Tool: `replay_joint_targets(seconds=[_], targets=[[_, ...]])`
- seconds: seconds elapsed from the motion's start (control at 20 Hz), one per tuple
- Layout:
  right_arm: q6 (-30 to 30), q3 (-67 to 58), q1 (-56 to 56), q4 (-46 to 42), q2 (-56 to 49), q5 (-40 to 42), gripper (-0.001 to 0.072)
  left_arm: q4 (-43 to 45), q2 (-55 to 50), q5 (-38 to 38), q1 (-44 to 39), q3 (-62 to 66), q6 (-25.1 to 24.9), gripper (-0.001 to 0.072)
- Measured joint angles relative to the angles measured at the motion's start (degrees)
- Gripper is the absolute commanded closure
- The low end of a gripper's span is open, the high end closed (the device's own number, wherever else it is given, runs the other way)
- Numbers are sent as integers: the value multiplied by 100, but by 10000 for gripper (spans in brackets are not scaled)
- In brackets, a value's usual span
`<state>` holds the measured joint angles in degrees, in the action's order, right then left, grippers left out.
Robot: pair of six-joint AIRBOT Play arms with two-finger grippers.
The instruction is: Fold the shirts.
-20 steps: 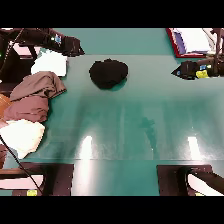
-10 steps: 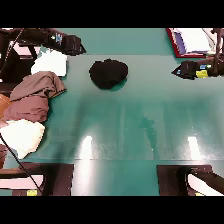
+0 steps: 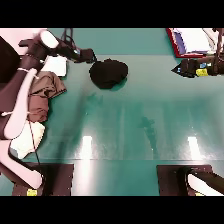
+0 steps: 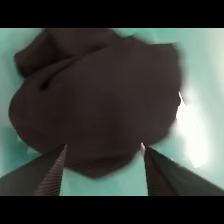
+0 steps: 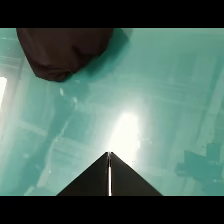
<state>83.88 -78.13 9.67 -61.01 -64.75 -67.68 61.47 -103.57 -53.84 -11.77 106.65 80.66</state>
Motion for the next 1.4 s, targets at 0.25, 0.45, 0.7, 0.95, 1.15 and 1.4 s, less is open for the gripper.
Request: replay_joint_targets(seconds=[0.25, 0.45, 0.7, 0.95, 1.15, 1.4], targets=[[2, 0, 122, -2, 0, -22, 691, -177, -789, 721, 0, 0, 28, 153], [2, 0, 278, -7, 0, -22, 690, -310, -973, 1075, 0, 0, 31, 598], [2, -2, 326, -13, 2, -22, 691, -350, -977, 990, 7, 140, 35, 688], [2, -72, 118, -20, 245, -22, 691, -254, -22, 669, 7, 782, -94, 688], [2, -590, -168, -31, 603, -22, 691, -205, 1497, 520, -96, 1067, -560, 688], [2, -1460, -564, -50, 922, -46, 691, -219, 2868, -225, -728, 1143, -1023, 688]])
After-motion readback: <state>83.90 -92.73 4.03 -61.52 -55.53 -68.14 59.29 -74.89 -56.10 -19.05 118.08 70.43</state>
